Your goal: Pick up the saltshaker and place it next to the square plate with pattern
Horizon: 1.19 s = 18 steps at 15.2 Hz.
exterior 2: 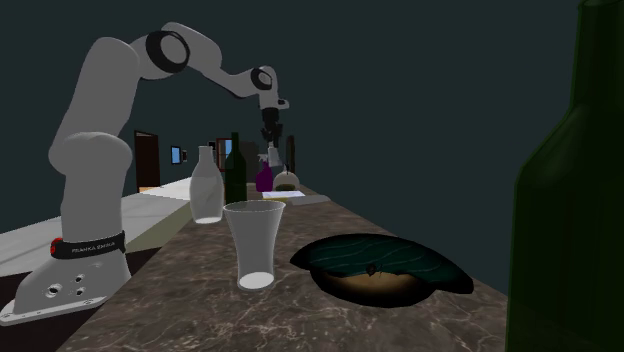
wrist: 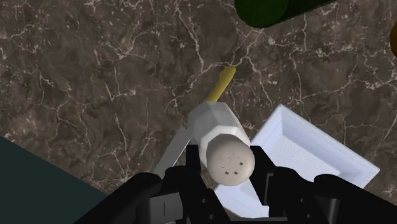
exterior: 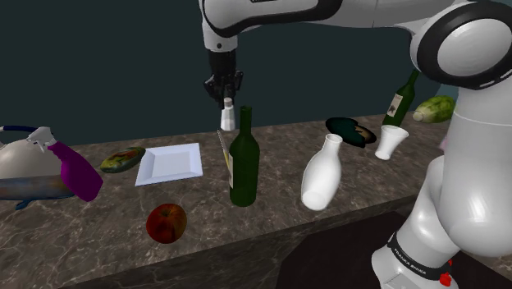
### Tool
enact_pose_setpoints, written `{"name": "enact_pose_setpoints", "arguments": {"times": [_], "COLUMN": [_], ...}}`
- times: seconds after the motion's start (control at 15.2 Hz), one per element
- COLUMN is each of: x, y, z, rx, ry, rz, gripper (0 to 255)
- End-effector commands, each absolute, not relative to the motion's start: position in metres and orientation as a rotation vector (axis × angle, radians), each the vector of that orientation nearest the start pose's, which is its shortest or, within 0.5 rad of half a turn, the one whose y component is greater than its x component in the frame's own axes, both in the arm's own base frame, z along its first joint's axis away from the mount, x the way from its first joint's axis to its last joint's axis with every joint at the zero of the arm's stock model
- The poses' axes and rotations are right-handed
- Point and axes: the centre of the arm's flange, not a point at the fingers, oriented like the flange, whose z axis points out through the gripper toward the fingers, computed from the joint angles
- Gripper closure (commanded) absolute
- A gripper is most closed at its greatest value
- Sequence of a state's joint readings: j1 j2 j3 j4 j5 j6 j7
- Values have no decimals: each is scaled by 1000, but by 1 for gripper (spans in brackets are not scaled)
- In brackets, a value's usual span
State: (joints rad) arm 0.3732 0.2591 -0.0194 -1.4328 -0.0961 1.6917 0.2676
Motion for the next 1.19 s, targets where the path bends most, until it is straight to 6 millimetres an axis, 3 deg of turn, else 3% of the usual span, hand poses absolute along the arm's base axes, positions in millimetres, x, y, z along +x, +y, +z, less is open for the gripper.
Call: {"name": "enact_pose_setpoints", "arguments": {"times": [0.0, 0.07, 1.12], "x": [604, 604, 604], "y": [242, 254, 254], "z": [546, 546, 462], "rx": [-3233, -3233, -3233], "ry": [-157, -157, -157], "rz": [-50, -50, -50], "gripper": [255, 255, 255]}}
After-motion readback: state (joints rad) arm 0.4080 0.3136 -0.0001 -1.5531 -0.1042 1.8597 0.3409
